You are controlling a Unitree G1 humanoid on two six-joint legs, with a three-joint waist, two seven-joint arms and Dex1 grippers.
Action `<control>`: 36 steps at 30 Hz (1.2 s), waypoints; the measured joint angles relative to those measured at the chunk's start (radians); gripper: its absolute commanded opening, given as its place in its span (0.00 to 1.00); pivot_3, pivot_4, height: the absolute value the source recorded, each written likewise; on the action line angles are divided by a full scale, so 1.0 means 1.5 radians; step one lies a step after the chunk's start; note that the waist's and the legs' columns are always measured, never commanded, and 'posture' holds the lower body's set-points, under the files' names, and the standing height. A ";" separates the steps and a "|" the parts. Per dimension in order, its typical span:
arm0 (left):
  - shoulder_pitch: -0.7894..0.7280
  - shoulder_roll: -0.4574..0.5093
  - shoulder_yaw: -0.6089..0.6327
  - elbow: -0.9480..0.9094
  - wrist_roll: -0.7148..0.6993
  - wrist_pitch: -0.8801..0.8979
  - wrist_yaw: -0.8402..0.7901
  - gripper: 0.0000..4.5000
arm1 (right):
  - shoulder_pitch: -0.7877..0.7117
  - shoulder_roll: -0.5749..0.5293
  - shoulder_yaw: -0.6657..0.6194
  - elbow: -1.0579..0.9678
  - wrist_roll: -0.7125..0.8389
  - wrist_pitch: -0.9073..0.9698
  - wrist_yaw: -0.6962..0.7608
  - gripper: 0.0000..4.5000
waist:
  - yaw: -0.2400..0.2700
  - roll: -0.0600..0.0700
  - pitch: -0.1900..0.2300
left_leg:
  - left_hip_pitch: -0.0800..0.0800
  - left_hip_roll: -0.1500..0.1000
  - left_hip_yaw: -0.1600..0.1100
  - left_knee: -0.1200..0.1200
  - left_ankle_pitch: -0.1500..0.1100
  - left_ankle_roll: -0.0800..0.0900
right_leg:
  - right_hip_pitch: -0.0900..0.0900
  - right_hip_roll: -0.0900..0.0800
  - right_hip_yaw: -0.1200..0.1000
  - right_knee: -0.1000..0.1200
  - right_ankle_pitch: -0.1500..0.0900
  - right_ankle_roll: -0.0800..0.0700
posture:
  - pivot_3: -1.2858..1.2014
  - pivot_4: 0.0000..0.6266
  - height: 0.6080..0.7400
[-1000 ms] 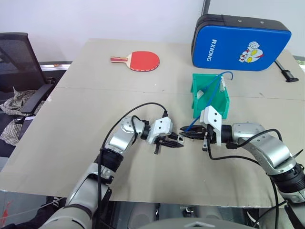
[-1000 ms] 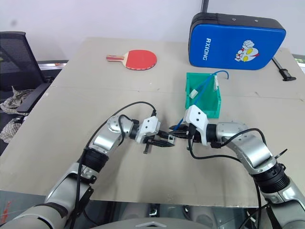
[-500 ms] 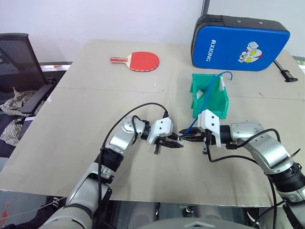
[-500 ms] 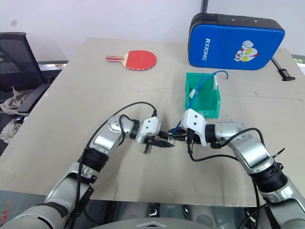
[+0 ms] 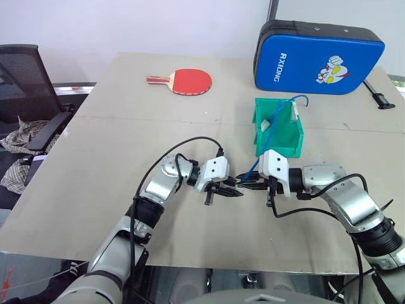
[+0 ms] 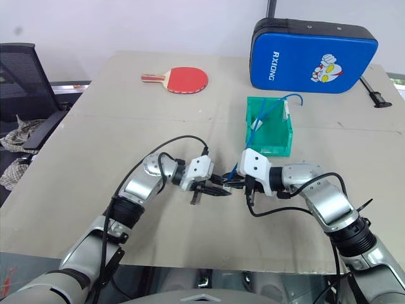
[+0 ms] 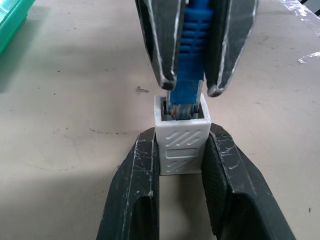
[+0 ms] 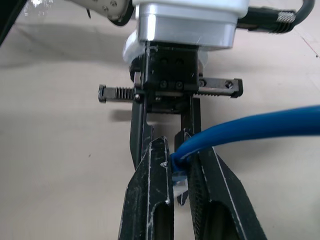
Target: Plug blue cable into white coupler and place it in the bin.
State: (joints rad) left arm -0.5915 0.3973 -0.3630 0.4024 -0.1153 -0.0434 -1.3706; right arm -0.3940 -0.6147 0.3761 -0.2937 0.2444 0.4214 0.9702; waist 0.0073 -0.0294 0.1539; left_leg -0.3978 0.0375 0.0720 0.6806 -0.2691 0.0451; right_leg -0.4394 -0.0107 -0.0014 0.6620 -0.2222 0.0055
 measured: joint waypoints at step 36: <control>0.263 0.097 0.164 -0.396 -0.160 0.246 0.151 0.86 | 0.061 0.042 -0.325 -0.131 0.281 0.227 -0.095 0.00 | -0.012 0.001 -0.006 | 0.003 0.001 -0.001 -0.002 0.000 0.000 | 0.003 -0.006 0.000 -0.002 0.000 0.000 | 0.52 0.24 0.92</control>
State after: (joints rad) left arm -0.1974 0.5426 -0.1164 -0.1919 -0.3560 0.3255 -1.1443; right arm -0.3023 -0.5522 -0.1111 -0.4895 0.6659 0.7616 0.8273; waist -0.0105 -0.0275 0.1450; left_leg -0.3937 0.0390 0.0700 0.6780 -0.2698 0.0457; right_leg -0.4348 -0.0192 -0.0012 0.6597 -0.2226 0.0055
